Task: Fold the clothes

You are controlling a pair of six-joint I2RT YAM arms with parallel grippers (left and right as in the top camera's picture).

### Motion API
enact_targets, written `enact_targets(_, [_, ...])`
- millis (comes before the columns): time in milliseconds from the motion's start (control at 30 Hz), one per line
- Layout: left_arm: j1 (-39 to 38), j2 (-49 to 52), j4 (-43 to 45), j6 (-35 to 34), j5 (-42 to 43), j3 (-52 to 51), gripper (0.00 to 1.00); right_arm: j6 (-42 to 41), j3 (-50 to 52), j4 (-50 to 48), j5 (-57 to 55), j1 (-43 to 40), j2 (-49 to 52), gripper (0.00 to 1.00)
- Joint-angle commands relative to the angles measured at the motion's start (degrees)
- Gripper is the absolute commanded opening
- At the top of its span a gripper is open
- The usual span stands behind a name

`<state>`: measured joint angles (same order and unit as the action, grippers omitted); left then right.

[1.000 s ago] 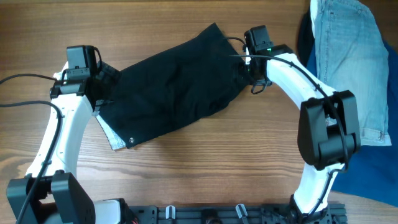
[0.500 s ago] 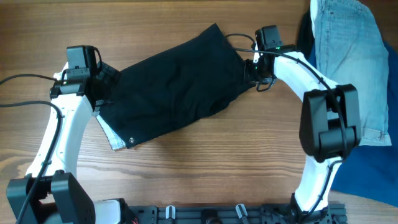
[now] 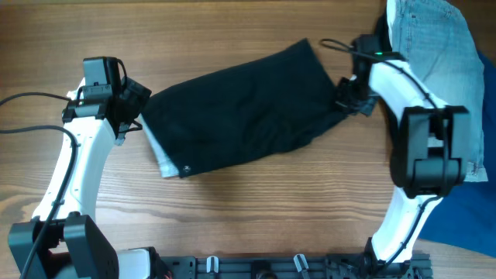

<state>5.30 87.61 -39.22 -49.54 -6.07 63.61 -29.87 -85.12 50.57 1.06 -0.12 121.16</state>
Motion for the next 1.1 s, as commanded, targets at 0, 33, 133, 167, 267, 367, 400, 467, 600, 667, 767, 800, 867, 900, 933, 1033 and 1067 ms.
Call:
enact_targets(0, [-0.26, 0.7, -2.21, 1.36, 0.11, 0.15, 1.0, -4.04, 2.32, 2.16, 2.03, -5.95, 3.02, 0.04])
enact_targets(33, [-0.33, 0.79, -3.13, 1.36, 0.09, 0.15, 1.0, -4.0, 2.32, 1.36, 8.48, -7.26, 3.02, 0.05])
enact_targets(133, [-1.01, 2.32, -6.58, 1.36, 0.11, 0.13, 1.0, -3.02, 2.29, -0.31, 16.83, -7.3, 2.86, 0.04])
enact_targets(167, [-1.36, 3.1, -7.37, 1.36, 0.28, 0.13, 1.0, -2.58, 2.29, -0.11, 15.72, -6.34, 2.82, 0.04])
enact_targets(267, [-2.99, 6.27, -8.57, 4.42, 2.58, 0.13, 0.99, 4.7, 1.03, -0.74, 14.62, -4.5, 1.7, 0.19])
enact_targets(367, [-4.66, 9.07, -7.56, 11.39, 6.32, 0.15, 0.95, 13.77, -2.84, 1.92, 13.57, -4.39, -0.44, 0.62])
enact_targets(400, [-5.4, 10.03, -7.56, 13.16, 6.69, 0.15, 0.93, 17.51, -4.39, 2.95, 13.57, -4.39, -1.27, 0.8])
enact_targets(467, [-6.27, 11.52, -7.56, 13.33, 6.73, 0.15, 0.93, 22.43, -7.48, 5.68, 13.57, -4.39, -2.19, 0.98])
enact_targets(600, [-6.93, 14.03, -7.56, 13.35, 8.7, 0.13, 0.93, 23.98, -13.64, 9.14, 11.85, -4.5, -3.72, 1.0])
enact_targets(667, [-7.02, 15.47, -7.34, 13.62, 8.87, 0.13, 0.93, 24.2, -14.49, 9.07, 11.85, -4.5, -4.72, 1.0])
enact_targets(767, [-7.15, 18.29, -4.04, 22.95, 11.78, 0.13, 0.86, 24.37, -14.58, 9.03, 11.85, -4.5, -5.49, 0.99])
enact_targets(800, [-7.34, 19.45, -2.47, 26.29, 12.48, 0.13, 0.86, 24.35, -14.58, 9.05, 11.85, -4.5, -5.49, 1.0])
enact_targets(867, [-7.89, 21.75, 0.96, 29.44, 13.18, 0.13, 0.88, 24.3, -14.58, 9.07, 11.87, -4.5, -5.51, 0.99])
enact_targets(900, [-8.15, 22.45, 1.88, 29.86, 14.16, 0.13, 0.88, 24.28, -14.58, 9.07, 11.87, -4.5, -5.51, 0.99])
enact_targets(933, [-8.63, 23.26, 2.8, 29.86, 15.61, 0.13, 0.87, 24.06, -14.58, 9.01, 11.87, -4.5, -5.51, 1.0])
enact_targets(1033, [-11.04, 25.42, 3.23, 29.81, 16.7, 0.13, 0.47, 23.63, -14.93, 9.14, 11.87, -4.48, -5.53, 0.98])
enact_targets(1067, [-12.04, 25.7, 2.51, 29.83, 16.59, 0.11, 0.17, 23.47, -15.39, 9.6, 11.87, -4.48, -5.53, 0.97])
